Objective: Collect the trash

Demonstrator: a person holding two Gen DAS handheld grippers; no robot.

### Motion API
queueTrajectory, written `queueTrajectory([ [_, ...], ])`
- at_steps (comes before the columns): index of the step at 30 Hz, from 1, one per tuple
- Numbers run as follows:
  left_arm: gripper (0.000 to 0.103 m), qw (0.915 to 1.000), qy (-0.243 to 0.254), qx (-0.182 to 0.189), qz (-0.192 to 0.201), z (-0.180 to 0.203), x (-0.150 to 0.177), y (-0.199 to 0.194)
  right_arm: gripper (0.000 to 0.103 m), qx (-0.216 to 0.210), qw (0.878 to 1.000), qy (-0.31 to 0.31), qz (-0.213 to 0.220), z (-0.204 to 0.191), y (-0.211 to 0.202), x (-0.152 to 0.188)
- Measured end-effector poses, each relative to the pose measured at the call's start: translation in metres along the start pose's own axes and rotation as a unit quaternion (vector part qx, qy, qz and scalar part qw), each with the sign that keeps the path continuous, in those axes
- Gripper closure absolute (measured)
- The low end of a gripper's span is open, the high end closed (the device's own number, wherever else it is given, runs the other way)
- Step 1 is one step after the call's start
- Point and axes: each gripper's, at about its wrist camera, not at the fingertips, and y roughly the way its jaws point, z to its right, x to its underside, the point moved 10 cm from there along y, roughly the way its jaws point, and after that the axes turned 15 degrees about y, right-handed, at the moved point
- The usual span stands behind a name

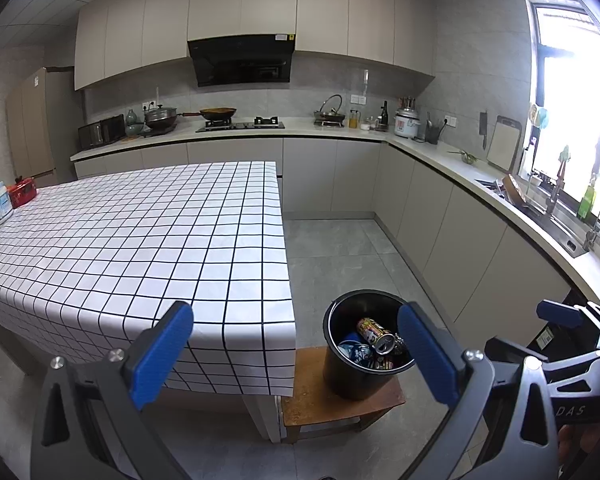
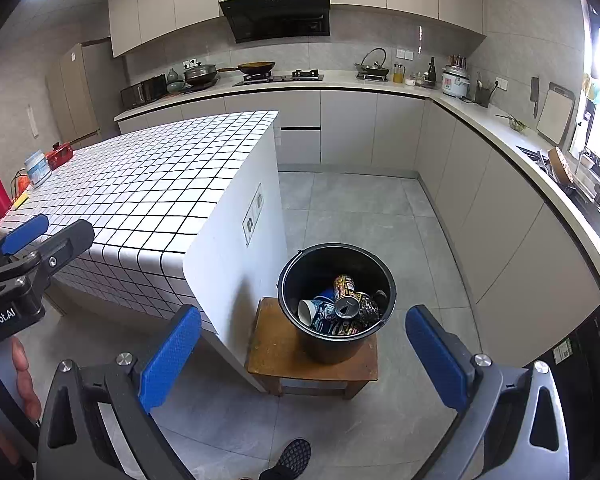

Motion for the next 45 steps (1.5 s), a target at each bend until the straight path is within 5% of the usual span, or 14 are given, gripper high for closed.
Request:
queueTrajectory([
  [45,0.0,1.0,0.002,0.007,0.005,0.0058,-0.006,0.0004,0.0,0.0,1.0,0.001,0.003,-0.0063,0.0067,-0.0058],
])
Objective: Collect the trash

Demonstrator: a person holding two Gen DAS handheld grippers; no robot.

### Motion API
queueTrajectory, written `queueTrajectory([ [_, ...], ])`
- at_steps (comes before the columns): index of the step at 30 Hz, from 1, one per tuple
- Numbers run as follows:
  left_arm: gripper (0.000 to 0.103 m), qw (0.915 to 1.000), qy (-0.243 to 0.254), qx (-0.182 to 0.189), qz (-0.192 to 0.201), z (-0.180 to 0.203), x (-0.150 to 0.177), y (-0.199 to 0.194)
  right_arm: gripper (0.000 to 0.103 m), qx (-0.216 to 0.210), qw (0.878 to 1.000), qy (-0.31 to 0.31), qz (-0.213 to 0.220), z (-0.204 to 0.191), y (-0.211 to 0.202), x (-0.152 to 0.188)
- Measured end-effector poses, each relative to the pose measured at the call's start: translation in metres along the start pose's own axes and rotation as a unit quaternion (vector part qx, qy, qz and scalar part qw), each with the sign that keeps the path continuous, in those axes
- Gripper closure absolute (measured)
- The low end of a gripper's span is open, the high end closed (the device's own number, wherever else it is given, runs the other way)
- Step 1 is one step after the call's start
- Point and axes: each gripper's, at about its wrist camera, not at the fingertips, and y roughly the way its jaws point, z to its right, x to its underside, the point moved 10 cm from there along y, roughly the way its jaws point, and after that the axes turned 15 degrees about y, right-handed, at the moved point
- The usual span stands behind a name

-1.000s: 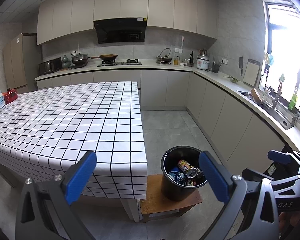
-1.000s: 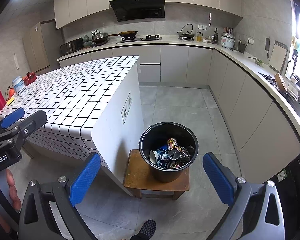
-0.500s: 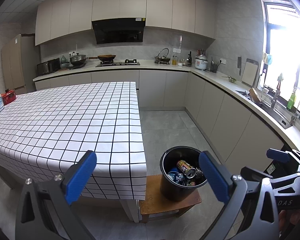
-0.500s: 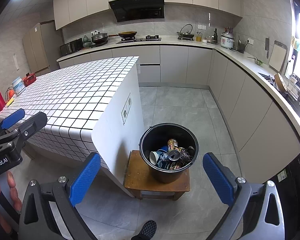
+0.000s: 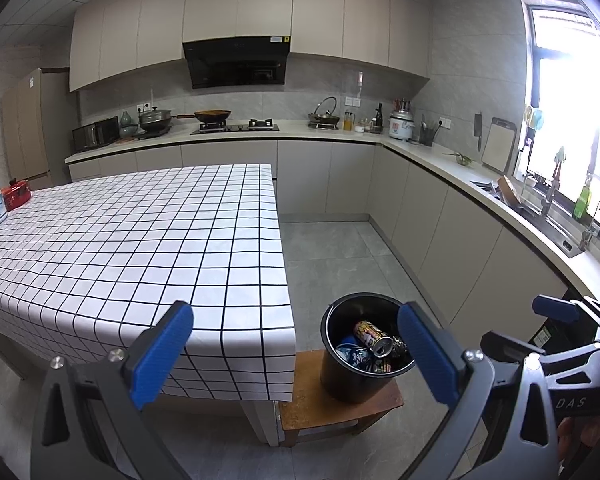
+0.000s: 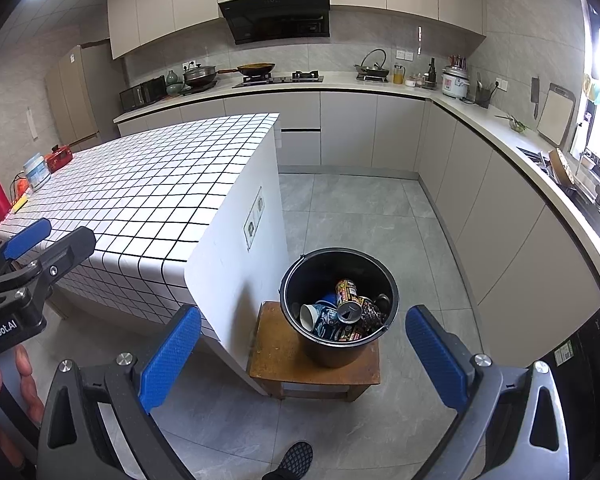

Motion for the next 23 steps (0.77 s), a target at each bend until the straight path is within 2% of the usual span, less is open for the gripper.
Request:
queueTrajectory([
  [9,0.0,0.9999,0.006,0.007,0.006,0.002,-0.003,0.002,0.0,0.002,1.0,-0.002,-0.001,0.0,0.001,-0.001],
  [13,0.0,0.9997,0.024,-0.001,0.007,0.004,-0.002,0.002,0.0,0.005,1.0,0.001,-0.004,0.002,0.003,0.0],
  [23,0.0,0.9995,0.018,0.021,0.018,0.007,-0.004,0.004,0.0,0.009,1.0,0.007,-0.007,0.01,0.005,-0.001],
])
